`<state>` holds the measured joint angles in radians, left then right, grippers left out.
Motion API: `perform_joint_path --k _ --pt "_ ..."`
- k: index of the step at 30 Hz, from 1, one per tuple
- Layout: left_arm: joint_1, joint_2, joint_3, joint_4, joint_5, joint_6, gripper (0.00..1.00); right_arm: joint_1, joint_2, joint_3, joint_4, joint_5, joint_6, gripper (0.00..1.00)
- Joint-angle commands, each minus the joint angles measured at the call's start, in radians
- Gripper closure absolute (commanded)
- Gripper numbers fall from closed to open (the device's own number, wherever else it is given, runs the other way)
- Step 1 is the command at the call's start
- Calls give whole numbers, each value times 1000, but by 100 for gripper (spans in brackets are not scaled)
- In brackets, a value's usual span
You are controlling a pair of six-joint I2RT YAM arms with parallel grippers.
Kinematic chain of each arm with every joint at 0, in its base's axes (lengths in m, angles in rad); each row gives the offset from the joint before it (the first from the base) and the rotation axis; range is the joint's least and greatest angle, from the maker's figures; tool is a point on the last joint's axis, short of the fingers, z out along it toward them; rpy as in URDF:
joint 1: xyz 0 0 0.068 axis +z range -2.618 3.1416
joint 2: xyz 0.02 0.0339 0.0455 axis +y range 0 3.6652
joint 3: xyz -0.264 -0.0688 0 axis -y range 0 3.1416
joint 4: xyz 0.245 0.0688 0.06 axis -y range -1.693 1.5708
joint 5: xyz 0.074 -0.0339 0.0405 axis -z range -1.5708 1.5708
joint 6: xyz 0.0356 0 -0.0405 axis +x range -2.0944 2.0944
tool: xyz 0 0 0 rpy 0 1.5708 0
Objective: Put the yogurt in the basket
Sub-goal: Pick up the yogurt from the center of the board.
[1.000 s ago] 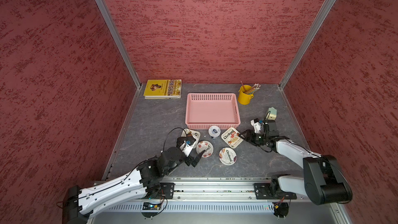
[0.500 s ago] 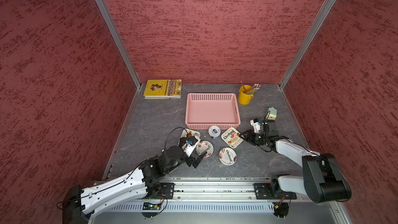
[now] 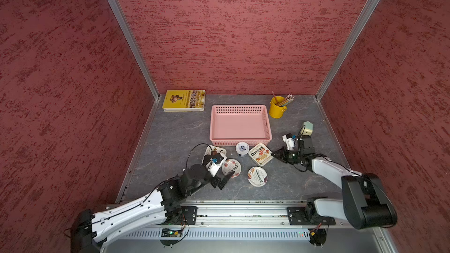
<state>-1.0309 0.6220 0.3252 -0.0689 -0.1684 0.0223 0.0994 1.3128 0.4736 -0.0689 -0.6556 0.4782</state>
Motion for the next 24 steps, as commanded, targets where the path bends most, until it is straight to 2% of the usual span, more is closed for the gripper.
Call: perform_joint_path --k 1,10,14,19,24 --pt "7 -5 -13 14 13 -7 0 -7 -4 -8 7 2 -8 100" --pt "8 -7 -21 30 19 -4 0 -6 -45 -8 -27 -16 -12 100" --pt "7 -14 -22 31 24 0 0 -7 -142 -4 -103 -29 -19 100" --pt "8 -19 -20 34 25 3 0 -6 -291 27 -281 14 -61 100" --pt "8 -19 -15 38 30 8 0 -6 -371 68 -389 26 -81 100"
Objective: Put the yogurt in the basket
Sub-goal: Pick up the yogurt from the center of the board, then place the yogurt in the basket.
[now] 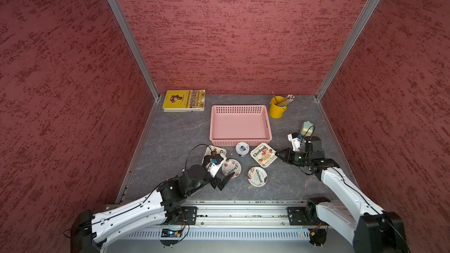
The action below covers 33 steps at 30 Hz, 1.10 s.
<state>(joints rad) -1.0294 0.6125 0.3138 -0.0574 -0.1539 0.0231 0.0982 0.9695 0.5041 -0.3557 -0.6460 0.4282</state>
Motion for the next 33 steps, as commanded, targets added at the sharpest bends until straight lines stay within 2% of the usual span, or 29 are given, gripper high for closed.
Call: perform_joint_path --k 1,8,15,22,28,33 --pt "7 -10 -4 30 16 10 0 -5 -34 47 -108 7 -32 100" --pt "8 2 8 47 -12 16 0 -5 11 214 -110 -61 -2 100" --pt "8 20 11 91 -94 4 0 6 156 384 -36 -63 79 100" --pt "14 38 31 106 -131 28 0 76 335 519 39 -35 108 100" --pt "18 45 25 131 -134 25 0 146 502 630 118 34 176 100" --pt "18 51 30 116 -154 29 0 234 636 714 192 163 257 100"
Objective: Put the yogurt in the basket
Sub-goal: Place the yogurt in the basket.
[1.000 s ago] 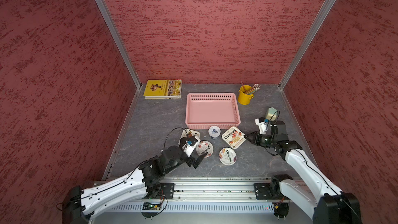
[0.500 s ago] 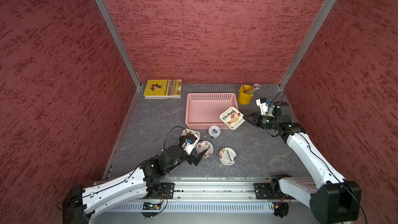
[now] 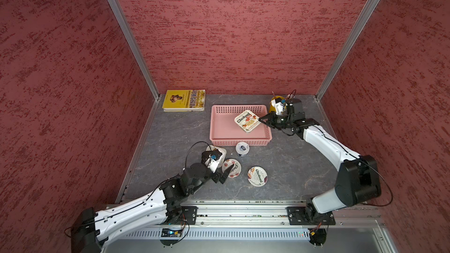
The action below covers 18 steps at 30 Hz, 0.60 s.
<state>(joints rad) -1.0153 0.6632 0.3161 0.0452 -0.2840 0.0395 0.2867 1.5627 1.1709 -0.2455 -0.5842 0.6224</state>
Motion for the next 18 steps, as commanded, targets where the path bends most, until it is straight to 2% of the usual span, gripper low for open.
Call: perform_joint_path --k 1,11,18 --pt "6 0 30 6 -27 11 0 62 64 65 89 120 74 100" --pt "35 -10 67 -33 -86 -16 0 213 380 290 185 259 225 100" --pt "49 22 103 -88 -92 -3 0 276 481 324 277 438 369 100"
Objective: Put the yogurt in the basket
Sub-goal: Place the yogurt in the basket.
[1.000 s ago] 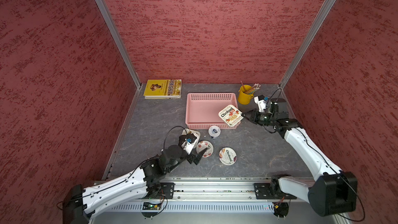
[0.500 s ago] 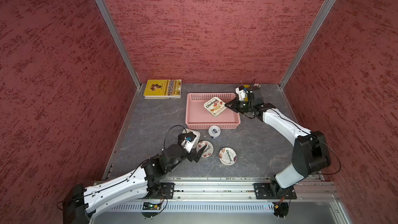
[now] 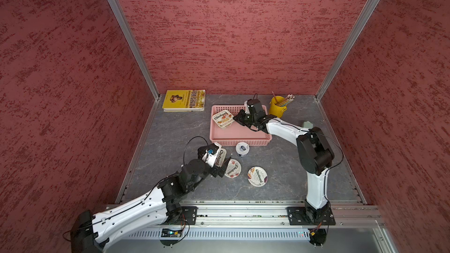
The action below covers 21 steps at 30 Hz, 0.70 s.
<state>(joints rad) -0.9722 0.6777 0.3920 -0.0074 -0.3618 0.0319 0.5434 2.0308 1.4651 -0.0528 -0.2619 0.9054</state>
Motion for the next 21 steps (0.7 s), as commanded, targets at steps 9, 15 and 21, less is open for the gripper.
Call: perform_joint_path --k 9,15,21 --pt "18 -29 -12 2 17 22 0 34 69 10 205 289 179 100" --pt "21 -44 -21 -8 46 21 0 39 112 18 210 342 202 100" --pt "24 -44 -19 -17 64 26 0 57 153 27 202 357 238 100"
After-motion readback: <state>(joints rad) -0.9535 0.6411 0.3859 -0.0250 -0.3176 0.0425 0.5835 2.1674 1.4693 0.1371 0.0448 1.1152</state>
